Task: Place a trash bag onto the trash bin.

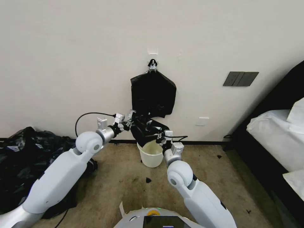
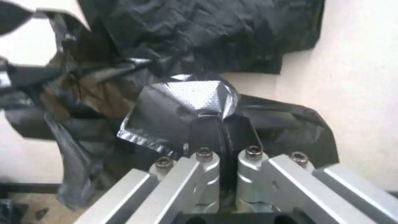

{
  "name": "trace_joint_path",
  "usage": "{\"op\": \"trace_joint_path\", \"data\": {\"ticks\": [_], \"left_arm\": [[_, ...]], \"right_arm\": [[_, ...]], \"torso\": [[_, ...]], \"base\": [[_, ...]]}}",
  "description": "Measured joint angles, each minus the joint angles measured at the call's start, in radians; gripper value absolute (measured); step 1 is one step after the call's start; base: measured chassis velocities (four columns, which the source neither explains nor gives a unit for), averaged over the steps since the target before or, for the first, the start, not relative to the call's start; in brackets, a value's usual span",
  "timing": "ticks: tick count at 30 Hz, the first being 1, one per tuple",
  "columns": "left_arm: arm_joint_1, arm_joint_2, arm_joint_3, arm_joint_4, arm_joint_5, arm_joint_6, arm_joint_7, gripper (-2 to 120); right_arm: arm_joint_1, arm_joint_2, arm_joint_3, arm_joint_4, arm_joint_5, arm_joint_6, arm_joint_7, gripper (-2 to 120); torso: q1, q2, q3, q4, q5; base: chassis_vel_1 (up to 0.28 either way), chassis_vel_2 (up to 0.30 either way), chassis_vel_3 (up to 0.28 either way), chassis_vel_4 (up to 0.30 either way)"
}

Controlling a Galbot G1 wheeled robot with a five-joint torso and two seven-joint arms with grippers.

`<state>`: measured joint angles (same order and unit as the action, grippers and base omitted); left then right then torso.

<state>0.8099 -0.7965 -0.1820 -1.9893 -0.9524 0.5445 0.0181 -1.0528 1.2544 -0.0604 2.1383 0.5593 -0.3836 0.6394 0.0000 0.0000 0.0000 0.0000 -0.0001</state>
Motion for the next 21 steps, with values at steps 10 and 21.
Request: {"op": "trace_joint_path", "data": {"ticks": [10, 21], "left_arm": [[-0.009, -0.042, 0.093, 0.068, 0.134, 0.019, -0.002, 0], [0.044, -0.099, 0.15, 0.114, 0.228, -0.025, -0.004, 0]], "right_arm": [[0.056, 0.029, 0.001, -0.157, 0.136, -0.013, 0.076, 0], [0.091, 0.069, -0.004, -0.294, 0.097, 0.026, 0.106, 0]], "torso": [[0.0, 0.0, 0.0, 0.0, 0.0001], [0.0, 0.0, 0.0, 0.0001, 0.0002]], "base": [[0.0, 0.0, 0.0, 0.0], [0.0, 0.0, 0.0, 0.0]]}}
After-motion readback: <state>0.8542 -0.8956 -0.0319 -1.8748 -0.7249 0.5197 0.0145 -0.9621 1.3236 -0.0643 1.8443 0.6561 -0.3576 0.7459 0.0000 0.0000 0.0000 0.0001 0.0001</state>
